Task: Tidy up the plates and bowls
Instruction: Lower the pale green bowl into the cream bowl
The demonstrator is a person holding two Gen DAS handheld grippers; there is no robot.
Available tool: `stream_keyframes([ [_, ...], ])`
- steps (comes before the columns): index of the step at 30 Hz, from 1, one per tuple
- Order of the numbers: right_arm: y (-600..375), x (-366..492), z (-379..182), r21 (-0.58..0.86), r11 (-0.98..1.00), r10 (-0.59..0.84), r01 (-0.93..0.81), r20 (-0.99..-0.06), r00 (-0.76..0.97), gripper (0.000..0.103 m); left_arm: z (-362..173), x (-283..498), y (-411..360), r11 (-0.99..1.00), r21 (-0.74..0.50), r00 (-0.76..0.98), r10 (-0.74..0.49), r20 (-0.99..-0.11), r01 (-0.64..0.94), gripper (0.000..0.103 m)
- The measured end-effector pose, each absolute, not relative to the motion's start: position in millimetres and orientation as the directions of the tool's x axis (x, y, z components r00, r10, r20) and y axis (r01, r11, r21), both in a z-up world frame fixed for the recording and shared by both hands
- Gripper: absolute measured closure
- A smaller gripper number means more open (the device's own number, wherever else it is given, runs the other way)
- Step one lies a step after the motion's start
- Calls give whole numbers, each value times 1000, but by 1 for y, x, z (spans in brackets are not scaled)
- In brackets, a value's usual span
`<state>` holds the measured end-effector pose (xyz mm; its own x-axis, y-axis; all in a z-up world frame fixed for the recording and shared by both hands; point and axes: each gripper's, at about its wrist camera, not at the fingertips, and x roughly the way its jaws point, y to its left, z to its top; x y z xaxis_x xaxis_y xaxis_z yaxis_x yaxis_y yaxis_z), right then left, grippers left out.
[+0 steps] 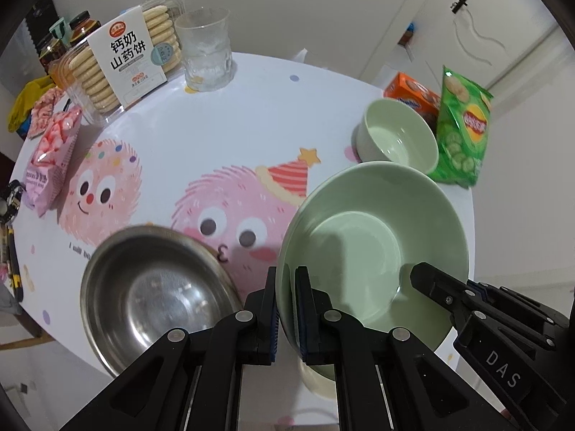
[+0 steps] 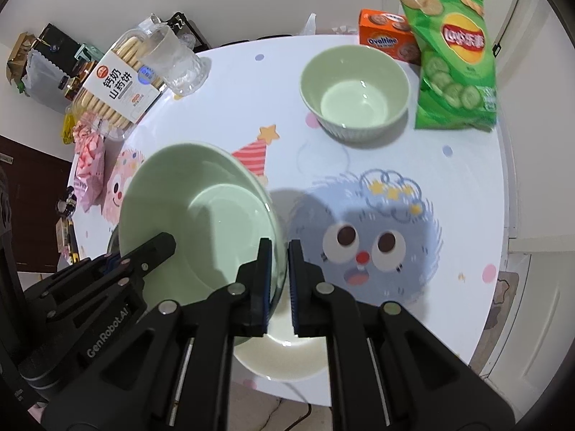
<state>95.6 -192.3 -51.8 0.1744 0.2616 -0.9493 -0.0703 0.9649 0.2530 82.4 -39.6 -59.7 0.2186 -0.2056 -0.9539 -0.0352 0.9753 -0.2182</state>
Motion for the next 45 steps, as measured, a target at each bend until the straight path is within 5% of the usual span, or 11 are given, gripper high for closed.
stream_keyframes([
  [45,-216,23,-100,188,976,200,-112,-975,99,91,-101,32,-79,989,-134,130,-142,-981,70,94],
])
